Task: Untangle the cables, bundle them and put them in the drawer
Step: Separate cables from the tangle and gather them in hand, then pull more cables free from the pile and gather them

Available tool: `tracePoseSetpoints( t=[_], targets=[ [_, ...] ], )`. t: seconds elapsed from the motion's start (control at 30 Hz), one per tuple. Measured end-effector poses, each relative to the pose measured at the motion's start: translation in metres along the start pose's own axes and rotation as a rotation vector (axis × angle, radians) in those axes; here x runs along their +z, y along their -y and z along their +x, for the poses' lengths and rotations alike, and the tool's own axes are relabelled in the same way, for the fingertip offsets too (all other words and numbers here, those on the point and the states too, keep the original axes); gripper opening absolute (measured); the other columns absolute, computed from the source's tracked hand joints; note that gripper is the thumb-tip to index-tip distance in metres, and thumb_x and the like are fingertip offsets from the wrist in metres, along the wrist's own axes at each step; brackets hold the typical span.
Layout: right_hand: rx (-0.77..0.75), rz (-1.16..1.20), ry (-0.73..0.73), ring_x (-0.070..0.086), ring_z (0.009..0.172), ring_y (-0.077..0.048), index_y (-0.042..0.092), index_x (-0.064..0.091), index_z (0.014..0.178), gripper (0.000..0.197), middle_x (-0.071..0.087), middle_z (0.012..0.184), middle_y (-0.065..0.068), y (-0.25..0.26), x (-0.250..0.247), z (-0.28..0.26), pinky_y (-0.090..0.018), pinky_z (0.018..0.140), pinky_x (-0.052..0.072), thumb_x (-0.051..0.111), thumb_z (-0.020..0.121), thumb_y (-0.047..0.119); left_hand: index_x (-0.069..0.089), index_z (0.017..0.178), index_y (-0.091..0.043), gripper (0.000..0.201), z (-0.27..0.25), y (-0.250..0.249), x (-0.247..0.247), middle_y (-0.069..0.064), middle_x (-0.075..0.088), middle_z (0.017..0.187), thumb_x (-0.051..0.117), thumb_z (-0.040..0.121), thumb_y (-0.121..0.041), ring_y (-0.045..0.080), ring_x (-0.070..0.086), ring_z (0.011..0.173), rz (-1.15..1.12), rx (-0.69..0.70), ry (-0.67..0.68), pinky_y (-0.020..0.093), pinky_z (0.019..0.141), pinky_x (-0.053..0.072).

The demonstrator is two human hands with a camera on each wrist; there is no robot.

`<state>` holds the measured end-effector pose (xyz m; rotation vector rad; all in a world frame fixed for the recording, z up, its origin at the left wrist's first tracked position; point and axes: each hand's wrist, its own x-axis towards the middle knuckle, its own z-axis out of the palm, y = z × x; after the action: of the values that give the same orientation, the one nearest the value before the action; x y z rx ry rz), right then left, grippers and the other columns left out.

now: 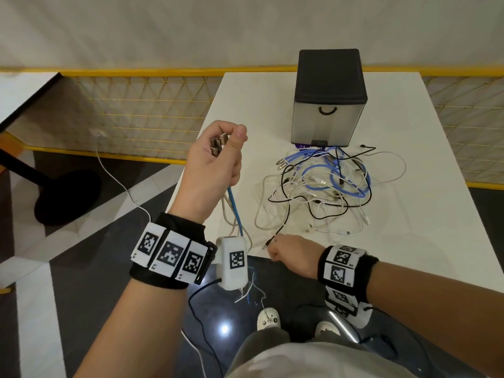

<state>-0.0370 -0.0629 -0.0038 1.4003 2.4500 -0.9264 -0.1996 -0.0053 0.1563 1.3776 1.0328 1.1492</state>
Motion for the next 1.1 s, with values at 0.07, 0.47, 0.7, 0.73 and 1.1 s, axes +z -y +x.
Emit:
tracePoseSetpoints(
  t=[0.07,0.47,0.7,0.73,1.1],
  targets=[
    [-0.090,0.124,0.123,0.057,0.087,-0.019,0.003,0.063,0.103,0.024,0.060,0.103,-0.012,0.006,-0.003,0.000,-0.028,0.078,0.044,0.045,0.089,-0.003,0.053,0.088,-0.015,0.017,0.000,0.001,-0.001,-0.003,0.029,0.055,0.052,0.103,-0.024,0.013,0.023,0.049,0.000,-0.004,0.001,0.026,0.045,0.020],
    [0.021,-0.190,-0.148,0.051,0.110,-0.030,0.004,0.055,0.118,0.031,0.047,0.123,-0.012,-0.015,0.013,0.039,-0.039,0.088,0.045,0.044,0.090,-0.003,0.038,0.072,-0.016,0.036,-0.006,0.019,0.008,-0.005,0.026,0.055,0.050,0.102,-0.030,0.012,0.019,0.047,-0.036,-0.052,0.044,0.020,0.042,0.019],
    [0.068,0.058,-0.328,0.058,0.097,-0.025,0.018,0.054,0.111,0.017,0.060,0.106,-0.006,-0.020,-0.001,0.035,-0.038,0.080,0.047,0.043,0.098,0.020,0.039,0.069,-0.017,0.038,-0.002,0.031,0.010,0.000,0.025,0.058,0.051,0.103,-0.029,0.014,0.020,0.048,-0.001,-0.061,-0.021,0.023,0.043,0.020],
    [0.080,0.177,-0.396,0.060,0.092,-0.023,0.021,0.053,0.110,0.015,0.063,0.102,-0.001,-0.018,-0.010,0.030,-0.037,0.078,0.048,0.044,0.099,0.022,0.041,0.069,-0.017,0.038,0.000,0.033,0.009,0.001,0.026,0.058,0.051,0.103,-0.029,0.014,0.020,0.049,0.009,-0.052,-0.036,0.022,0.043,0.021],
    [-0.065,0.862,-0.880,0.067,0.081,-0.026,0.005,0.062,0.091,0.010,0.073,0.080,-0.003,-0.004,-0.106,-0.015,-0.044,0.077,0.050,0.057,0.094,0.014,0.065,0.088,-0.015,0.015,0.020,0.055,0.045,-0.016,0.053,0.050,0.061,0.098,-0.025,0.001,0.042,0.045,0.195,-0.046,0.011,0.017,0.049,0.036]
  ],
)
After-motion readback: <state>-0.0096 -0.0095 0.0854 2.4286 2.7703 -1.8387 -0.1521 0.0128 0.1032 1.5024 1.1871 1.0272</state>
